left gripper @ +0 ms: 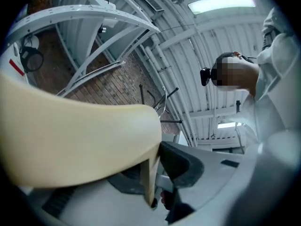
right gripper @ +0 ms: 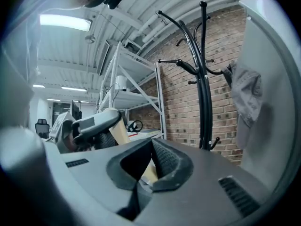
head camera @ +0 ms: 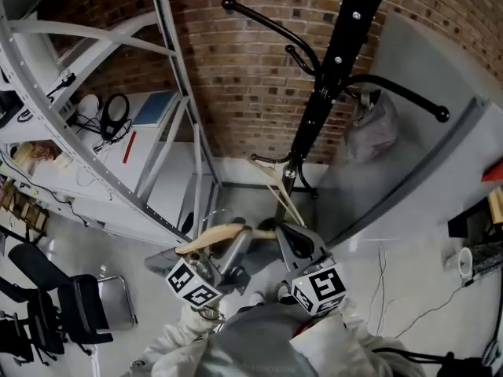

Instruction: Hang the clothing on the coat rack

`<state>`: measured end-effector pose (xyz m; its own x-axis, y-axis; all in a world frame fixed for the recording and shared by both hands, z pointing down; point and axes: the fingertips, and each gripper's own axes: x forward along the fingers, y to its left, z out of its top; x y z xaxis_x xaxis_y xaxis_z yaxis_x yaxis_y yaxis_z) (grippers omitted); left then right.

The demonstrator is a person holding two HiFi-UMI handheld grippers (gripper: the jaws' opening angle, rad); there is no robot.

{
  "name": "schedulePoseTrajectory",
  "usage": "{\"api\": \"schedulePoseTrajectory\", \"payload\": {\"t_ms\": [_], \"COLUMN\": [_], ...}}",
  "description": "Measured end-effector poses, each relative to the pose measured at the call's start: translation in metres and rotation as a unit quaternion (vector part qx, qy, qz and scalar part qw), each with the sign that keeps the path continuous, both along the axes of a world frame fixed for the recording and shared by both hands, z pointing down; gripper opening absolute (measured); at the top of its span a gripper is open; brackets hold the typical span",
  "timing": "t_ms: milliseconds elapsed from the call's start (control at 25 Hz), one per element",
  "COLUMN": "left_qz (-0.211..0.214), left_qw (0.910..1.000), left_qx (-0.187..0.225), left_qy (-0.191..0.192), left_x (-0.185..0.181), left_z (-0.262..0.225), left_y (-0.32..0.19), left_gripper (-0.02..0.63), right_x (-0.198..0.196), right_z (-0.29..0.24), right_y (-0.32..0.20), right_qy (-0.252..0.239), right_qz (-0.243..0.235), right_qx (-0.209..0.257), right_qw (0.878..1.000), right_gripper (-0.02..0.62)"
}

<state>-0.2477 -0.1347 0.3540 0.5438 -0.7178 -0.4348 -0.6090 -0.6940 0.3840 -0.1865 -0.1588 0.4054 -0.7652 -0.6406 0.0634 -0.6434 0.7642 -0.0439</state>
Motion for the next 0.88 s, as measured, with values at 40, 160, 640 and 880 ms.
{"api": "schedulePoseTrajectory", "payload": {"t_ms": [40, 160, 640, 880], "left_qz": [0.010, 0.035, 0.109, 0.132], "left_qw": [1.0000, 0.9994, 0.9939, 0.9911], "left_qx": [-0.001, -0.004, -0.002, 0.010], "left_qy": [0.000, 0.005, 0.015, 0.016], "left_x": [0.006, 0.021, 0.094, 0.121], "left_z": [0.001, 0.002, -0.004, -0.017], "left_y": [-0.001, -0.001, -0.008, -0.022], "left_gripper": [0.103, 0.103, 0.103, 0.103], "right_x": [0.007, 0.024, 0.097, 0.125], "right_z": [0.000, 0.000, -0.003, -0.015], "right_y": [0.001, 0.004, 0.006, -0.003], "right_qy": [0.001, 0.003, -0.002, -0.008], "right_qz": [0.011, 0.038, 0.100, 0.117], "right_qx": [-0.001, -0.001, 0.003, 0.015], "right_qw": [1.000, 0.999, 0.995, 0.993], "right_gripper": [0.025, 0.025, 0.025, 0.025]}}
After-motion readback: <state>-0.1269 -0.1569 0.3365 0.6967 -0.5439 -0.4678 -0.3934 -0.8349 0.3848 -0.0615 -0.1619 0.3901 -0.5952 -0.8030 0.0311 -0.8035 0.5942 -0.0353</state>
